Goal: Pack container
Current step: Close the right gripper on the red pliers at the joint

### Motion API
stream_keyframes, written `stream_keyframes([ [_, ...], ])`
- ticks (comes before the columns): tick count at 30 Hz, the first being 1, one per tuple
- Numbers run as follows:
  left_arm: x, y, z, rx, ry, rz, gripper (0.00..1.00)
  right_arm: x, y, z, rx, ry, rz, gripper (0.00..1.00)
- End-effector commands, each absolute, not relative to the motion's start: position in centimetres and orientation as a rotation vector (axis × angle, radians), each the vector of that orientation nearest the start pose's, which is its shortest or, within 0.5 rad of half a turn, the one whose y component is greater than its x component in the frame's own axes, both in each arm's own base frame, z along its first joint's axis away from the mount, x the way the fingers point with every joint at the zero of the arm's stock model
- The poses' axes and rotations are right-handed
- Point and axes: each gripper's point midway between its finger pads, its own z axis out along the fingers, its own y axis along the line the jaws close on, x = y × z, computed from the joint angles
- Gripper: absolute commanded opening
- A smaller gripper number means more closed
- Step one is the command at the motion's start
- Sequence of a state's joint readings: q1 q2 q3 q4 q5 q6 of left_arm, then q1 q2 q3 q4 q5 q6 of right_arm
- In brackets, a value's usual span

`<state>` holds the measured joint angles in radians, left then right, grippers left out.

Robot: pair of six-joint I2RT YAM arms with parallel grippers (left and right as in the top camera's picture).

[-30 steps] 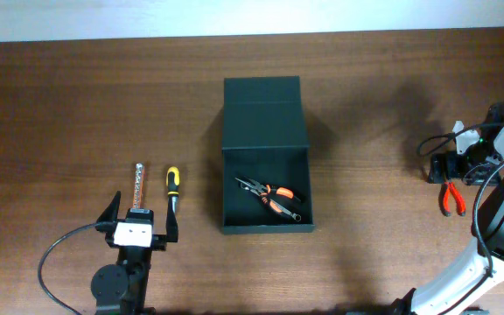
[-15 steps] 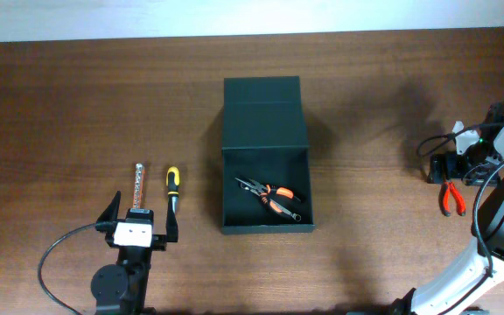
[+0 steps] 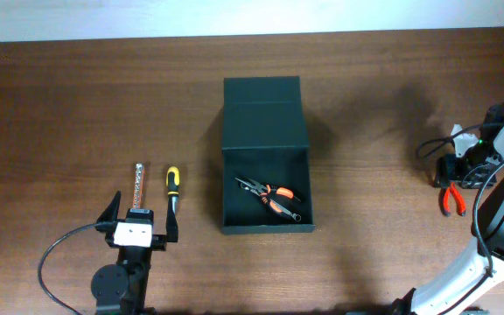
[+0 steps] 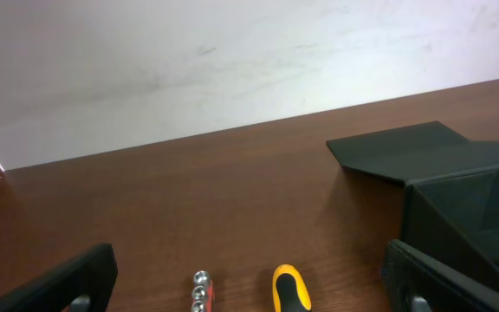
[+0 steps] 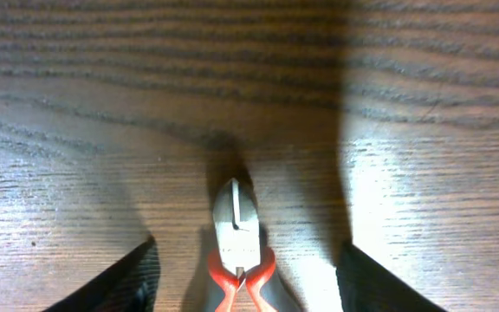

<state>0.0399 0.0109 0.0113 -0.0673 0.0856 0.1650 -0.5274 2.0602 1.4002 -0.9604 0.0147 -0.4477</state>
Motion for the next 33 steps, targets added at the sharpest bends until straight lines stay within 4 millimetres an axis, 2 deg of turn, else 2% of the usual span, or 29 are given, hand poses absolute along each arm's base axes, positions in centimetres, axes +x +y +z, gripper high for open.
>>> stream_keyframes([
  [1,24.60,-0.33,15.85,0.173,1.633,0.102,0.99,30.04,-17.58,-1.55,0.124,3.242,0.068,0.57],
  [3,24.60,-0.33,15.85,0.172,1.633,0.102,0.99,30.03,-17.58,-1.55,0.124,3.242,0.068,0.51],
  [8,24.60,-0.33,15.85,0.172,1.633,0.102,0.99,30.05,-17.59,-1.55,0.124,3.242,0.068,0.45],
  [17,24.60,-0.33,15.85,0.172,1.633,0.102,0.99,30.05,-17.58,-1.55,0.130,3.241,0.068,0.25],
  [25,24.60,-0.33,15.85,0.172,1.633,0.102,0.99,30.29,-17.64,-1.55,0.144,3.231,0.065,0.24],
  [31,24.60,-0.33,15.85,0.172,1.633,0.102,0.99,30.68,-17.85,-1.46,0.190,3.215,0.053,0.05],
  [33,24.60,-0.33,15.85,0.173,1.633,0.102,0.99,30.82,-17.84,-1.39,0.189,3.211,0.055,0.04],
])
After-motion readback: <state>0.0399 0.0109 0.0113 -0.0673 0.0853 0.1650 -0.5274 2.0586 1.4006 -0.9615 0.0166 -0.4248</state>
